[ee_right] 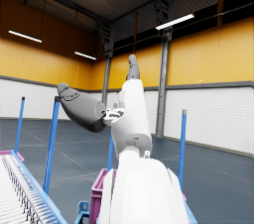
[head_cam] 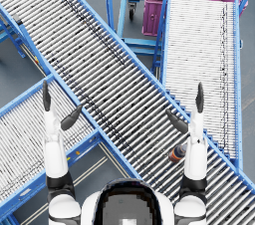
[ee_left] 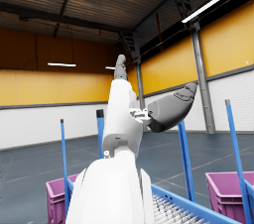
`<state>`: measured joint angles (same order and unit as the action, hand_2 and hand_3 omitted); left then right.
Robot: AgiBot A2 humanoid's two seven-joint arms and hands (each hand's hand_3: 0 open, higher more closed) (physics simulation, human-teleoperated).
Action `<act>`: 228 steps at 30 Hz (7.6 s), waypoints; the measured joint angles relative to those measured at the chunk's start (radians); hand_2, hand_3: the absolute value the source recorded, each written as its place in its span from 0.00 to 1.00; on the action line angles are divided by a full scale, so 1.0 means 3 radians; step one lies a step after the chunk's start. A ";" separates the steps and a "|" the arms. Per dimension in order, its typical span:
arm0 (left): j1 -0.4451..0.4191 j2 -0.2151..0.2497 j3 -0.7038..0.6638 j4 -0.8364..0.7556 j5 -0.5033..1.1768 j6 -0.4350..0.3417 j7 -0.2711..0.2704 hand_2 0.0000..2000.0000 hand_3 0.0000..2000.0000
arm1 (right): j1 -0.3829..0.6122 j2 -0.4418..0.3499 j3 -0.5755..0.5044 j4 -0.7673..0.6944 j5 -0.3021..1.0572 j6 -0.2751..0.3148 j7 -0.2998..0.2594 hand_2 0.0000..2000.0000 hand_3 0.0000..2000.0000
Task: Pick up the oil and place it on the left assembly line, put the cola on the right, and keep Sprite still
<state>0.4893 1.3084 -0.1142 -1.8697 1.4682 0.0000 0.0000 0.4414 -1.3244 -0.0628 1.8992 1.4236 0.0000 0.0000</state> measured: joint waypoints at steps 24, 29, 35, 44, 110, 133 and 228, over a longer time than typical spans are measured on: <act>0.0000 0.0037 -0.0027 0.0009 0.0000 0.0000 0.0000 0.00 0.00 | 0.0037 -0.0065 -0.0083 -0.0072 0.0000 0.0000 0.0000 0.00 0.00; -0.0015 0.0048 -0.0032 -0.0009 0.0000 0.0000 0.0000 0.00 0.00 | 0.0013 -0.0079 -0.0099 -0.0056 0.0000 0.0000 0.0000 0.00 0.00; -0.0010 0.0059 -0.0040 -0.0021 0.0000 0.0000 0.0000 0.00 0.00 | 0.0025 -0.0093 -0.0096 -0.0052 0.0000 0.0000 0.0000 0.00 0.00; -0.0029 0.0074 -0.0070 -0.0063 0.0000 0.0000 0.0000 0.00 0.00 | 0.0004 -0.0111 -0.0126 -0.0028 0.0000 0.0000 0.0000 0.00 0.00; -0.0127 0.0175 -0.0003 -0.0071 0.0000 0.0000 0.0000 0.00 0.00 | -0.0542 -0.0360 0.1063 -0.2126 0.0000 0.0000 0.0000 0.00 0.00; -0.0332 0.0245 -0.0101 -0.0265 -0.0001 0.0000 0.0000 0.00 0.00 | -0.0084 -0.0626 0.1350 -0.2719 0.0009 -0.0246 -0.0021 1.00 1.00; -0.0636 -0.0309 0.1001 0.0249 -0.1484 0.0319 0.0319 0.00 0.00 | -0.0476 0.0372 0.0851 -0.0361 -0.1342 0.0316 -0.0320 0.00 0.00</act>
<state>0.2983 1.2157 0.1862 -1.7950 1.0231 0.0958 0.0956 0.2986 -1.2129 0.1925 1.7908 1.0210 0.0948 -0.0959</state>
